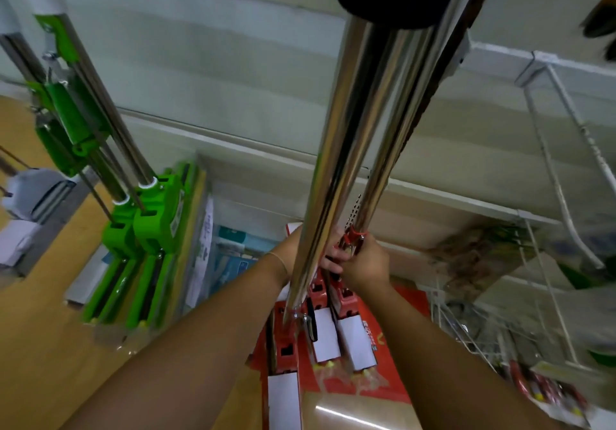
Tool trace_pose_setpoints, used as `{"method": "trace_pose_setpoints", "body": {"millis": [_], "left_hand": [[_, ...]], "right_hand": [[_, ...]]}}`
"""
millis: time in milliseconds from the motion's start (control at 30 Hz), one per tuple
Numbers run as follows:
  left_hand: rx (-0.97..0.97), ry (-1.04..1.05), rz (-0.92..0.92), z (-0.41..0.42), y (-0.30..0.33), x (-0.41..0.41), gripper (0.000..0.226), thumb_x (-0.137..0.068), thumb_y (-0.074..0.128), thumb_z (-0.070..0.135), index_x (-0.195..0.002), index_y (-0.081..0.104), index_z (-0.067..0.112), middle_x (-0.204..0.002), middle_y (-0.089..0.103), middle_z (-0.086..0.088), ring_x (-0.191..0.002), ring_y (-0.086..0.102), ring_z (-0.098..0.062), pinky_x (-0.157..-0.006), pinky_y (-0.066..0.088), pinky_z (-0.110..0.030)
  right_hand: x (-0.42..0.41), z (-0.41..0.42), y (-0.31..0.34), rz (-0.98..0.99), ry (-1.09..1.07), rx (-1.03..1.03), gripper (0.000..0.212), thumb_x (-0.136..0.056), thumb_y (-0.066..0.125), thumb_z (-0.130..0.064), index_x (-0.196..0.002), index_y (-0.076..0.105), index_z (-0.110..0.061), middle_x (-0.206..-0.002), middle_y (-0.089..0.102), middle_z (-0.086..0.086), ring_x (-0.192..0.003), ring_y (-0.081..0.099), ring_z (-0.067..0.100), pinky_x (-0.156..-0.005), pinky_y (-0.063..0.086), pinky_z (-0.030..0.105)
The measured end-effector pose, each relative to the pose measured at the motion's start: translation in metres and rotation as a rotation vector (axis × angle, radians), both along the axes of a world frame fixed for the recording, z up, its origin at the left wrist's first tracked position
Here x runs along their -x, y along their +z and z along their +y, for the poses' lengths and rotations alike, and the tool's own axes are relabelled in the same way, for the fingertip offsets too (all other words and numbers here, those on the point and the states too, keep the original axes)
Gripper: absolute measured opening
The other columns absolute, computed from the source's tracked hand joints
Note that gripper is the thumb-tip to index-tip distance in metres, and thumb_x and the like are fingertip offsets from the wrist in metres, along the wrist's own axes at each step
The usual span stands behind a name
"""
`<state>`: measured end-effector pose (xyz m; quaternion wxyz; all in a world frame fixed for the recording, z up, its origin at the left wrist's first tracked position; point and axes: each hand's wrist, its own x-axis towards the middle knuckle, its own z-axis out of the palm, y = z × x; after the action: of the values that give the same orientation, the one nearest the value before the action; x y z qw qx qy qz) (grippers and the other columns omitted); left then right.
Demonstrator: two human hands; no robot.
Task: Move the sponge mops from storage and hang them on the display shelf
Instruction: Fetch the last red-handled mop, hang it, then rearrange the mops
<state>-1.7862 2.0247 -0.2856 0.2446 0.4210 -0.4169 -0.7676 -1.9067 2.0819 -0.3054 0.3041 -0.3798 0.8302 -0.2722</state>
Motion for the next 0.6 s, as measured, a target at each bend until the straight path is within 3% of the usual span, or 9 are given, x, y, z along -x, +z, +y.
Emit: {"method": "trace_pose_setpoints", "body": {"millis": [133, 200, 267, 367, 433, 533, 600], "left_hand": [[0.087, 0.029, -0.098, 0.003, -0.01, 0.007, 0.021, -0.095, 0.061, 0.034, -0.082, 0.066, 0.05, -0.087, 0.072, 0.006, -0.061, 0.072, -0.024, -0.044, 0.055, -0.029], [0.144, 0.004, -0.147, 0.007, -0.012, 0.002, 0.015, -0.098, 0.055, 0.04, -0.087, 0.062, 0.048, -0.076, 0.068, -0.003, -0.053, 0.068, -0.021, -0.043, 0.053, -0.027], [0.253, -0.039, -0.194, 0.009, -0.013, -0.006, 0.014, -0.099, 0.052, 0.04, -0.089, 0.056, 0.049, -0.064, 0.065, 0.0, -0.05, 0.065, -0.014, -0.043, 0.051, -0.023], [0.398, -0.068, -0.245, 0.01, -0.012, -0.015, 0.031, -0.1, 0.048, 0.036, -0.076, 0.054, 0.054, -0.052, 0.055, 0.012, -0.043, 0.053, 0.001, -0.041, 0.044, -0.013], [0.51, -0.091, -0.286, 0.011, -0.01, -0.015, 0.033, -0.1, 0.046, 0.035, -0.076, 0.051, 0.057, -0.056, 0.055, 0.021, -0.049, 0.053, 0.006, -0.046, 0.042, -0.007], [0.61, -0.126, -0.342, 0.006, -0.01, -0.016, 0.033, -0.097, 0.051, 0.032, -0.071, 0.049, 0.053, -0.062, 0.053, 0.026, -0.057, 0.05, 0.007, -0.058, 0.04, -0.012], [0.606, -0.197, -0.369, 0.001, -0.005, -0.019, 0.029, -0.093, 0.055, 0.032, -0.068, 0.049, 0.045, -0.059, 0.054, 0.024, -0.055, 0.052, 0.004, -0.054, 0.044, -0.015]], "right_hand": [[0.001, 0.004, -0.001, 0.022, 0.004, -0.003, 0.029, -0.085, 0.066, -0.018, -0.112, 0.057, -0.024, -0.099, 0.069, 0.0, -0.092, 0.067, 0.023, -0.082, 0.058, 0.041], [0.004, 0.004, 0.001, 0.061, 0.014, -0.011, 0.028, -0.088, 0.066, -0.024, -0.115, 0.058, -0.021, -0.106, 0.069, 0.004, -0.099, 0.067, 0.027, -0.082, 0.053, 0.033], [0.009, 0.004, 0.004, 0.096, 0.035, -0.023, 0.029, -0.089, 0.065, -0.03, -0.115, 0.058, -0.019, -0.108, 0.069, 0.006, -0.102, 0.066, 0.029, -0.078, 0.048, 0.029], [0.017, 0.004, 0.008, 0.092, 0.06, -0.046, 0.027, -0.089, 0.064, -0.034, -0.112, 0.059, -0.019, -0.104, 0.07, 0.006, -0.098, 0.066, 0.03, -0.077, 0.051, 0.031], [0.022, 0.004, 0.01, 0.099, 0.083, -0.075, 0.028, -0.088, 0.065, -0.033, -0.111, 0.06, -0.018, -0.099, 0.068, 0.005, -0.096, 0.067, 0.03, -0.077, 0.053, 0.034], [0.029, 0.004, 0.013, 0.118, 0.111, -0.08, 0.025, -0.089, 0.064, -0.03, -0.112, 0.061, -0.019, -0.099, 0.069, 0.005, -0.095, 0.067, 0.03, -0.08, 0.055, 0.037], [0.033, 0.005, 0.014, 0.092, 0.11, -0.08, 0.026, -0.089, 0.066, -0.029, -0.113, 0.062, -0.021, -0.103, 0.07, 0.005, -0.097, 0.067, 0.029, -0.086, 0.057, 0.044]]}}
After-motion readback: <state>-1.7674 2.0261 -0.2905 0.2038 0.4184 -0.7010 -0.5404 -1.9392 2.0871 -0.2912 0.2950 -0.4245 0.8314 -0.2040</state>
